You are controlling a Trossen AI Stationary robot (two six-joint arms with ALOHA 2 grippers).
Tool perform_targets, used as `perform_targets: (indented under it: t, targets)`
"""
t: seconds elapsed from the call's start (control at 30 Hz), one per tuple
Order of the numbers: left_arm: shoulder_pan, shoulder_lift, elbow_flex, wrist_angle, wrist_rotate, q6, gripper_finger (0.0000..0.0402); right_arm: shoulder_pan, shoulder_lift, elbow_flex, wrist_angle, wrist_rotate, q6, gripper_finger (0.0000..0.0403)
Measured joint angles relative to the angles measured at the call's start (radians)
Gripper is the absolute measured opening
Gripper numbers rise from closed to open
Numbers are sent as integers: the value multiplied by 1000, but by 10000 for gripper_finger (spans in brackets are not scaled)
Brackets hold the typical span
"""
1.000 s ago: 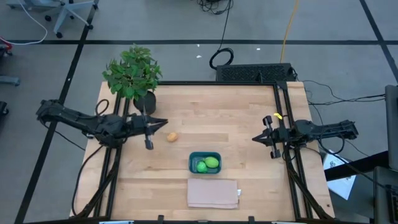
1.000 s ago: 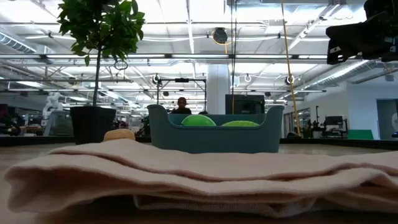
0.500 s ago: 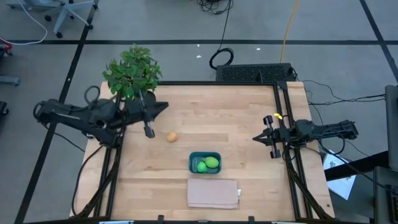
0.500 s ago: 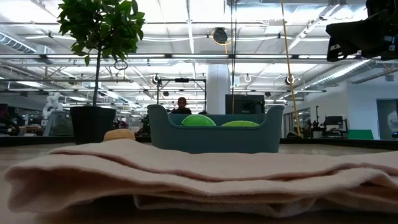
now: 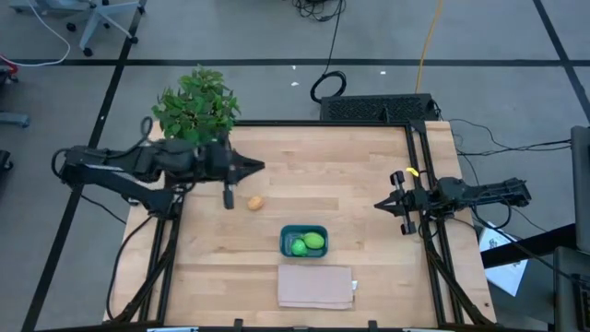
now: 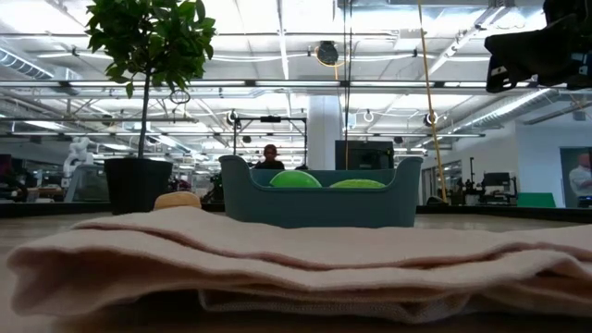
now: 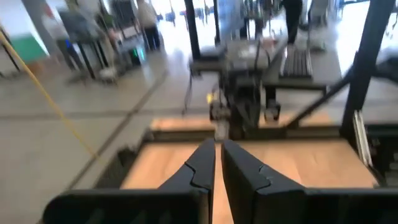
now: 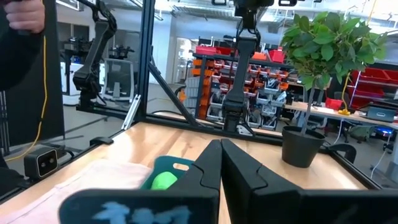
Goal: Pick and placing Produce into tupperware
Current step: Put the brown potato into the blue bin
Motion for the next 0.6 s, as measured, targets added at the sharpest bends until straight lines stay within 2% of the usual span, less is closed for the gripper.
perform_targets:
  t: [0.37, 0.6]
  targets:
    - [50, 236, 298, -504, 29, -183, 33, 0, 2, 0, -25, 30, 37, 0]
    - [89, 322, 406, -744, 96, -258, 33, 0, 17, 0, -66, 77, 44, 0]
